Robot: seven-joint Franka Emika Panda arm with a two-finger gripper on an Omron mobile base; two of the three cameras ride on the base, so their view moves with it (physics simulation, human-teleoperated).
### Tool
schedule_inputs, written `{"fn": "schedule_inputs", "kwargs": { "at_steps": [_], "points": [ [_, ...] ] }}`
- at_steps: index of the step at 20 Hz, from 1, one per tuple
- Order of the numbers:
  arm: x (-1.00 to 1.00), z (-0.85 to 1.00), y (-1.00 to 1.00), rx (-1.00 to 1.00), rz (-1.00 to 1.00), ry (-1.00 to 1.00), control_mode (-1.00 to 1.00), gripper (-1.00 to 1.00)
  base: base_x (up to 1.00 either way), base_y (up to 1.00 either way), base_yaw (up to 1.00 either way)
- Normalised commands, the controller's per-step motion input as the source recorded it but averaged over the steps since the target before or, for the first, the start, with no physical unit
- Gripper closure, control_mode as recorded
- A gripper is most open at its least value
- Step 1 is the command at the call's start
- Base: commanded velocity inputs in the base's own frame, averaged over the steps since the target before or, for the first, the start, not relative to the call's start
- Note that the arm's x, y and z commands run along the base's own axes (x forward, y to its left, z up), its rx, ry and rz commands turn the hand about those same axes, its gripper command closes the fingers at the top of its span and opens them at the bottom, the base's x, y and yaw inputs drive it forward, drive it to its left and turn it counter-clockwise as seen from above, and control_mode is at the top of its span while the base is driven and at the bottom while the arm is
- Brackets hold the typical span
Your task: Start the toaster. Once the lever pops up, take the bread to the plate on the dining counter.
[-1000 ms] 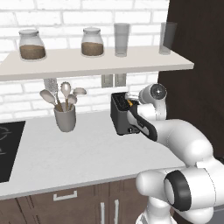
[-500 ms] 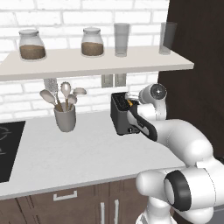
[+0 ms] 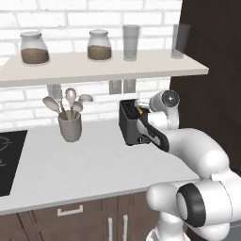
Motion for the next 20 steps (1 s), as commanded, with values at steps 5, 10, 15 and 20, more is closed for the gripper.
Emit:
{"fn": "schedule_inputs", "kwargs": {
  "at_steps": [5,10,15,20],
  "points": [
    [0.0,0.0,0.0,0.0,0.0,0.0,-1.0,-1.0,0.0,0.0,0.0],
    [0.0,0.0,0.0,0.0,0.0,0.0,-1.0,-1.0,0.0,0.0,0.0],
    [0.0,0.0,0.0,0.0,0.0,0.0,-1.0,-1.0,0.0,0.0,0.0],
    [0.0,0.0,0.0,0.0,0.0,0.0,-1.0,-1.0,0.0,0.0,0.0]
  ]
}}
